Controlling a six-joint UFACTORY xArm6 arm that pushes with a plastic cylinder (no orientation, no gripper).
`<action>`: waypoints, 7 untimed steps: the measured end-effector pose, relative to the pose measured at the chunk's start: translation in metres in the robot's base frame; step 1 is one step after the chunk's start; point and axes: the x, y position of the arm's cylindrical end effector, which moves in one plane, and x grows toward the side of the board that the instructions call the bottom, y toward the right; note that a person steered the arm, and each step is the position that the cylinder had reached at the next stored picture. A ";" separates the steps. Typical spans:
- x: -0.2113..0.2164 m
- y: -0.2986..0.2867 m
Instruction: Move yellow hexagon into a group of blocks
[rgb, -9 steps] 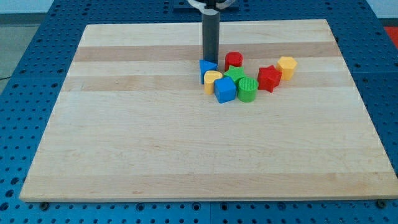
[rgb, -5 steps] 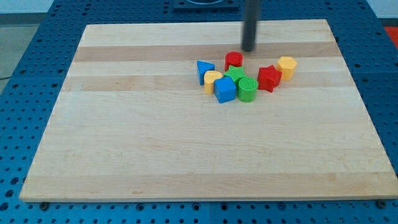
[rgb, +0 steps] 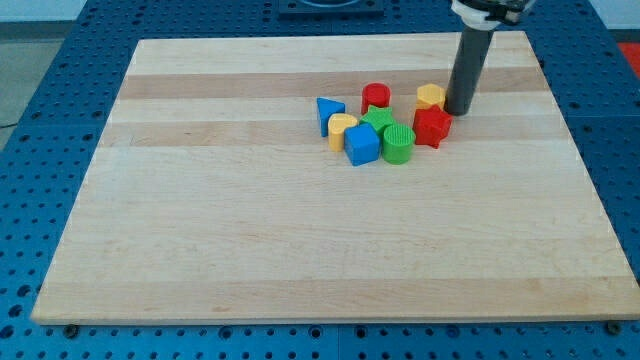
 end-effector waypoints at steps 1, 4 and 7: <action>-0.022 0.007; 0.015 -0.049; 0.032 -0.065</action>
